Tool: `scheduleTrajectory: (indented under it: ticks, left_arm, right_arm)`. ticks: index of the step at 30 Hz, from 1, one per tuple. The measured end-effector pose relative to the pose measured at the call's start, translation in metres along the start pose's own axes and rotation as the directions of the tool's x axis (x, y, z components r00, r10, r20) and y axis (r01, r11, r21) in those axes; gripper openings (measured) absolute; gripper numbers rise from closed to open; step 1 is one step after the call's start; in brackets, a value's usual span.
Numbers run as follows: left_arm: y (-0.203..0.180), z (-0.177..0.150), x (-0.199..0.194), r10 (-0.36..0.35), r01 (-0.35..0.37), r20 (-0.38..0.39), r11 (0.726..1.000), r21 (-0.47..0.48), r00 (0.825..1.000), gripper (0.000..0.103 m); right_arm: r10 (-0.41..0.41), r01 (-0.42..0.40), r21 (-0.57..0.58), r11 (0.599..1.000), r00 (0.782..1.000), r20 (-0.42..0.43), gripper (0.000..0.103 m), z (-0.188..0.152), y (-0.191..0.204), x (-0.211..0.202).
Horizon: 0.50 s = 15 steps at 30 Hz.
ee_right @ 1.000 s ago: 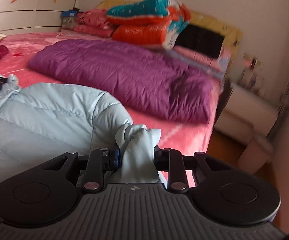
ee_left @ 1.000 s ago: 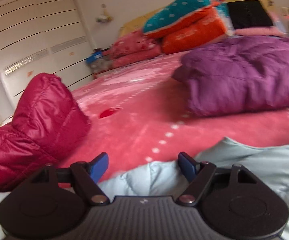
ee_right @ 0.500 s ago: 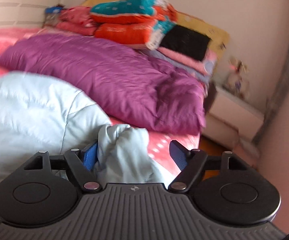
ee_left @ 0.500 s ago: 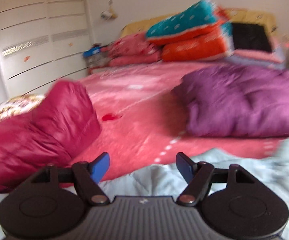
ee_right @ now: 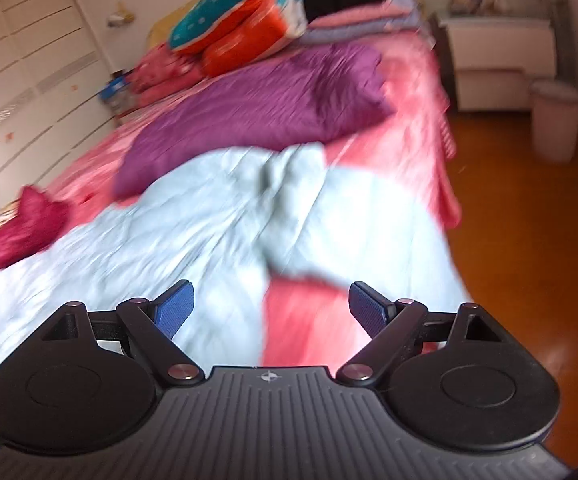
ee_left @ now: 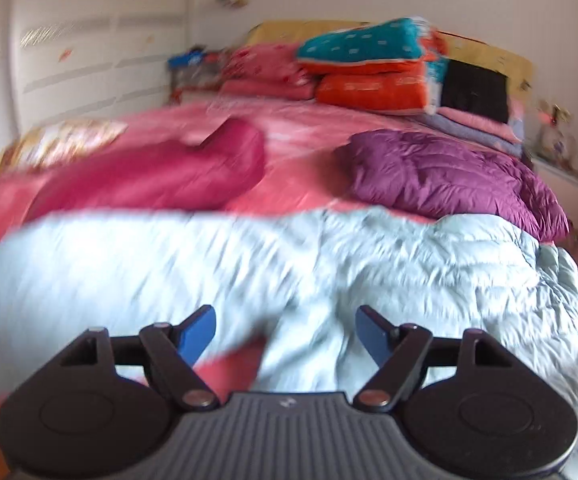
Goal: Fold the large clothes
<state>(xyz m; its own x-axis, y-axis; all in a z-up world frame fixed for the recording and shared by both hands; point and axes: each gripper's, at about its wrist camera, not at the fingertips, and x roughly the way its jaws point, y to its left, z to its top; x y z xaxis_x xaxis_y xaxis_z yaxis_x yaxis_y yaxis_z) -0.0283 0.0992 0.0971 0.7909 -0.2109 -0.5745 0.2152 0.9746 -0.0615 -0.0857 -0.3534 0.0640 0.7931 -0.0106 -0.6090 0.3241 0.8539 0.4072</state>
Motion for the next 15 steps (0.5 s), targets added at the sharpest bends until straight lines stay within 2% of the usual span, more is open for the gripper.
scheduleTrajectory:
  ticks: [2, 4, 7, 10, 12, 15]
  left_arm:
    - [0.017, -0.015, -0.006, 0.005, -0.008, -0.030, 0.997, -0.082, 1.000, 0.075]
    - [0.031, -0.031, -0.009, -0.019, 0.010, -0.065, 0.990, -0.143, 0.998, 0.075]
    - [0.043, -0.051, -0.008, -0.040, 0.018, -0.119, 0.983, -0.180, 0.992, 0.075]
    - [0.054, -0.072, -0.006, -0.080, 0.036, -0.169, 0.968, -0.250, 0.982, 0.074]
    - [0.060, -0.082, -0.001, -0.140, 0.076, -0.192, 0.948, -0.310, 0.971, 0.074]
    - [0.054, -0.087, -0.004, -0.163, 0.099, -0.182, 0.944, -0.315, 0.970, 0.074]
  right_arm:
    - [0.054, -0.054, 0.011, 0.998, 0.995, -0.085, 0.103, -0.013, 0.002, -0.004]
    - [0.091, -0.086, 0.037, 0.996, 0.983, -0.158, 0.103, -0.026, 0.003, -0.005]
    - [0.143, -0.130, 0.068, 0.989, 0.961, -0.235, 0.103, -0.041, 0.006, -0.007]
    - [0.173, -0.148, 0.110, 0.983, 0.945, -0.277, 0.103, -0.050, 0.006, -0.011]
    - [0.211, -0.168, 0.163, 0.972, 0.931, -0.299, 0.103, -0.056, 0.004, -0.010]
    - [0.243, -0.189, 0.192, 0.963, 0.919, -0.311, 0.103, -0.067, 0.011, -0.015]
